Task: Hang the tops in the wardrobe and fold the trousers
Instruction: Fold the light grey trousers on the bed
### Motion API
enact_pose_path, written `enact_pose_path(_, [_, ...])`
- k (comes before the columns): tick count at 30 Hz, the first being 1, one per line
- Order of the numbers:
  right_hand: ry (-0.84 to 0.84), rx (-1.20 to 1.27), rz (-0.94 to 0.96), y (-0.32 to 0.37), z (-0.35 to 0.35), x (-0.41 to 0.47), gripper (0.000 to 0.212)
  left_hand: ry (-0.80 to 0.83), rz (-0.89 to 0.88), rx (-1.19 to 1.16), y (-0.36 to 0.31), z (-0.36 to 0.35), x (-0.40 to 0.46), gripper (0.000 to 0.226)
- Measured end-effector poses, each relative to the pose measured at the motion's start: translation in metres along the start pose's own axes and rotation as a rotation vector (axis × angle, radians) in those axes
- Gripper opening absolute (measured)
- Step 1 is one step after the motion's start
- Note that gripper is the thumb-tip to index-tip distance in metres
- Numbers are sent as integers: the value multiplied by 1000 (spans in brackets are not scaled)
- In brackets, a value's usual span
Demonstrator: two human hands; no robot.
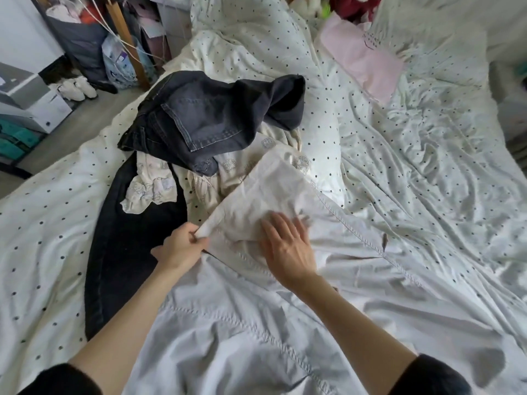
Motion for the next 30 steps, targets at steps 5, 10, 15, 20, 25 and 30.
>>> enact_pose_path(5, [37,9,-35,-15,8,-45,48,-386,-255,115,-18,-15,-46,39])
enact_pose_path(10, [-25,-2,-220,-74,20,-136,48,-348,-788,157,-47,-82,-106,39])
enact_pose_path(15, [-57,-34,-412,-151,41,-255,49,-139,-1036,241,-86,-177,-166,42])
enact_pose_path(20, [-68,-53,-551,-218,58,-370,51,60,-1078,487,-116,-272,-229,44])
enact_pose_path(25, [-50,23,-756,-277,66,-488,52,197,-964,702,-139,-354,-285,57])
enact_pose_path(30, [-43,81,-903,-297,58,-606,54,240,-1121,735,-136,-420,-365,56])
Point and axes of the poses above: each hand's wrist, its own x-axis towards the middle knuckle, its own z-axis out of the back of the hand, y = z × x, the point moved 1 cm from there along x, towards the middle knuckle, and after that the axes turned 1 degree about y, right-handed, at the moved point
